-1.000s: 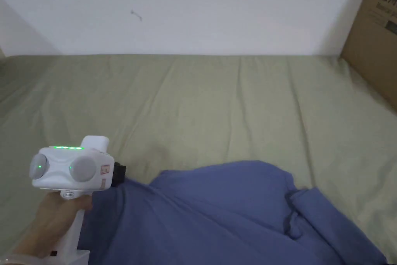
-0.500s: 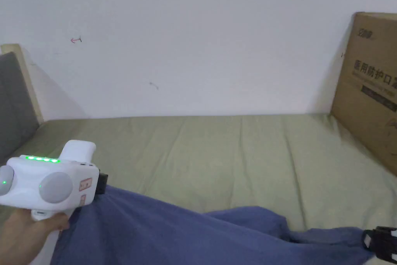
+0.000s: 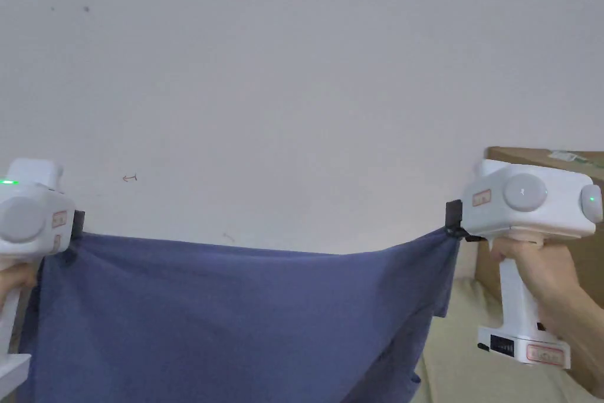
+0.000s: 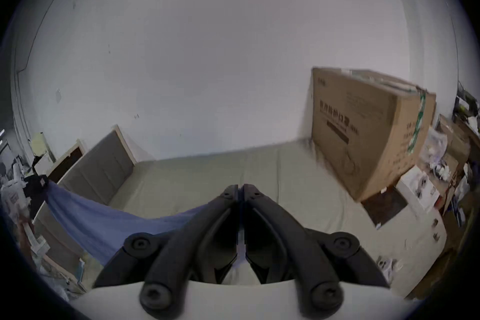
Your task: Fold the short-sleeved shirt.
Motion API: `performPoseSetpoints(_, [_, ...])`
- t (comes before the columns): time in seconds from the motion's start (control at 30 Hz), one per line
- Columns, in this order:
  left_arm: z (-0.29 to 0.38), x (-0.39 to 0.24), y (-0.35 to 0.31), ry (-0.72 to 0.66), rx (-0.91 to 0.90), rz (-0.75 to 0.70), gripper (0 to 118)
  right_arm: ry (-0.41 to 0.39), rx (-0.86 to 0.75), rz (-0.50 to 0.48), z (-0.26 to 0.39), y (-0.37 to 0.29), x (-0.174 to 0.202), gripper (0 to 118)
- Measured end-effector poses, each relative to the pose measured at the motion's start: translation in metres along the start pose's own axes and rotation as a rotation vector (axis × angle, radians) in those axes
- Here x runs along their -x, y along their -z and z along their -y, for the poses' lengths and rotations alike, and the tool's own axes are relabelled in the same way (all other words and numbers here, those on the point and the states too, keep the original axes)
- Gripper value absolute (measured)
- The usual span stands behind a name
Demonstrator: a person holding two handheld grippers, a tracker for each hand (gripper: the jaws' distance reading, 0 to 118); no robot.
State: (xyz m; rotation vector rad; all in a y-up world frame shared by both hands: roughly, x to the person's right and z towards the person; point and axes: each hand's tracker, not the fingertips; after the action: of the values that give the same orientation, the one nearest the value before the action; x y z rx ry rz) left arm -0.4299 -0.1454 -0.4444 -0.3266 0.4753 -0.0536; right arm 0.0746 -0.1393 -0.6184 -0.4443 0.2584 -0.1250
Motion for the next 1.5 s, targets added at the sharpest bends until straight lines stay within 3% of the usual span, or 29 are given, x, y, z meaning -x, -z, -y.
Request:
performPoseSetpoints(0.1, [-0.024, -0.003, -0.001, -0.053, -0.063, -0.042, 2, -0.081, -0.071, 0.042, -0.040, -0.002, 0.022, 2])
performPoseSetpoints(0.27, [-0.068, -0.014, 0.031, -0.023, -0.096, -0.084, 2, -0.050, -0.128, 0.069, -0.100, 0.013, 0.034, 2])
performPoseSetpoints(0.4, [-0.108, -0.029, 0.069, -0.017, -0.122, -0.088, 2, -0.126, -0.162, 0.144, -0.144, 0.039, 0.044, 2])
performPoseSetpoints(0.47, [-0.129, -0.039, 0.089, -0.018, -0.156, -0.111, 2, -0.052, -0.196, 0.153, -0.167, 0.047, 0.043, 2])
performPoseSetpoints(0.53, [-0.146, -0.047, 0.101, -0.013, -0.174, -0.106, 2, -0.031, -0.226, 0.160, -0.184, 0.053, 0.042, 2])
performPoseSetpoints(0.6, [-0.160, -0.055, 0.113, 0.015, -0.214, -0.104, 2, -0.060, -0.255, 0.200, -0.201, 0.058, 0.044, 2])
performPoseSetpoints(0.63, [-0.165, -0.058, 0.116, 0.001, -0.247, -0.110, 2, -0.030, -0.275, 0.209, -0.205, 0.059, 0.044, 2])
performPoseSetpoints(0.73, [-0.180, -0.064, 0.126, -0.007, -0.311, -0.126, 2, -0.022, -0.311, 0.173, -0.213, 0.060, 0.042, 2])
performPoseSetpoints(0.83, [-0.177, -0.074, 0.131, 0.019, -0.351, -0.135, 2, -0.072, -0.330, 0.206, -0.209, 0.067, 0.039, 2])
performPoseSetpoints(0.93, [-0.164, -0.082, 0.149, 0.027, -0.363, -0.161, 2, -0.079, -0.336, 0.192, -0.193, 0.083, 0.031, 2])
performPoseSetpoints(1.07, [-0.116, -0.096, 0.189, 0.033, -0.352, -0.167, 2, -0.158, -0.230, 0.202, -0.148, 0.133, 0.020, 2])
performPoseSetpoints(1.13, [-0.083, -0.106, 0.217, 0.094, -0.253, -0.165, 2, -0.140, -0.139, 0.190, -0.120, 0.165, 0.012, 2])
performPoseSetpoints(1.33, [0.056, -0.145, 0.305, 0.103, 0.080, -0.112, 2, -0.119, 0.137, 0.200, -0.005, 0.275, -0.015, 2])
performPoseSetpoints(1.5, [0.184, -0.177, 0.347, 0.154, 0.359, -0.053, 2, -0.139, 0.371, 0.220, 0.113, 0.338, -0.037, 2])
